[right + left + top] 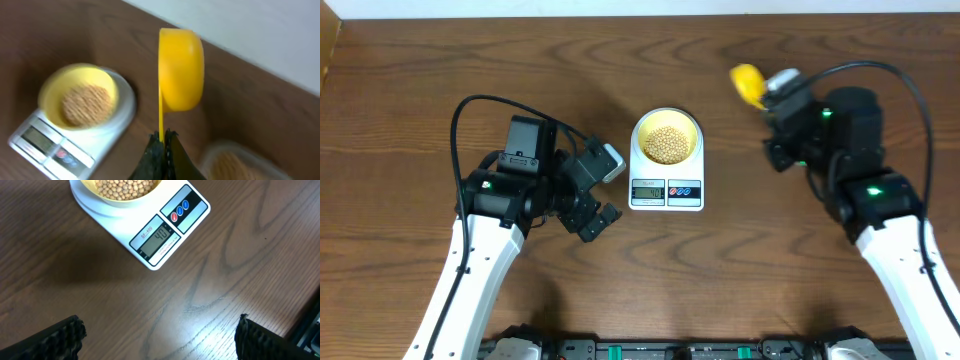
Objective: Scoop item into bowl and weigh 50g on scale
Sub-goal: 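Move the empty scoop right back toward the soybean tub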
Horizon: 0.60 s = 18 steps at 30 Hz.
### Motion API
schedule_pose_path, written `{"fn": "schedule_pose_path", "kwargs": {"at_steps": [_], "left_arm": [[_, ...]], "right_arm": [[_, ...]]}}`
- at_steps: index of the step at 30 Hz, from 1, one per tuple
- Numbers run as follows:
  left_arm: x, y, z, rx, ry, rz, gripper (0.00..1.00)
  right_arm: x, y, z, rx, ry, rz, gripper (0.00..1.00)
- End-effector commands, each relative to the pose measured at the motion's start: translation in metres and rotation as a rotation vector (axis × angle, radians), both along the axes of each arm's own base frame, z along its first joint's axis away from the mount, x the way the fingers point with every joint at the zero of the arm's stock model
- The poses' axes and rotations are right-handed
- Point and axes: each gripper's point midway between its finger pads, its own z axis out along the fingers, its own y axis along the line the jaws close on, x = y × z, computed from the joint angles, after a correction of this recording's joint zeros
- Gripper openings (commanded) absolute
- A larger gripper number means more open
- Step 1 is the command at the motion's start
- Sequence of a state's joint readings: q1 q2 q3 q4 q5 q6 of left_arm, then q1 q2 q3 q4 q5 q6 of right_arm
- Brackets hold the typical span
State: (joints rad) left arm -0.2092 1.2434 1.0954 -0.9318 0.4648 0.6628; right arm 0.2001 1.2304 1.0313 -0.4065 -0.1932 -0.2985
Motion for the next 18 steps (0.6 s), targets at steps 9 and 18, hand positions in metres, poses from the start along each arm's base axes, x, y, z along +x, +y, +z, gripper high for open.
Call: {"fn": "schedule_pose_path", "kwargs": {"at_steps": [9, 18], "left_arm": [[0.003, 0.001, 0.007, -0.001, -0.026, -0.009, 0.98], [0.003, 0.001, 0.007, -0.001, -0.026, -0.009, 0.98]], "right_arm": [[-0.01, -0.118, -0.037, -0.116, 0.174, -0.429, 0.01], [-0.012, -0.162, -0.054, -0.17, 0.228, -0.593, 0.01]]}}
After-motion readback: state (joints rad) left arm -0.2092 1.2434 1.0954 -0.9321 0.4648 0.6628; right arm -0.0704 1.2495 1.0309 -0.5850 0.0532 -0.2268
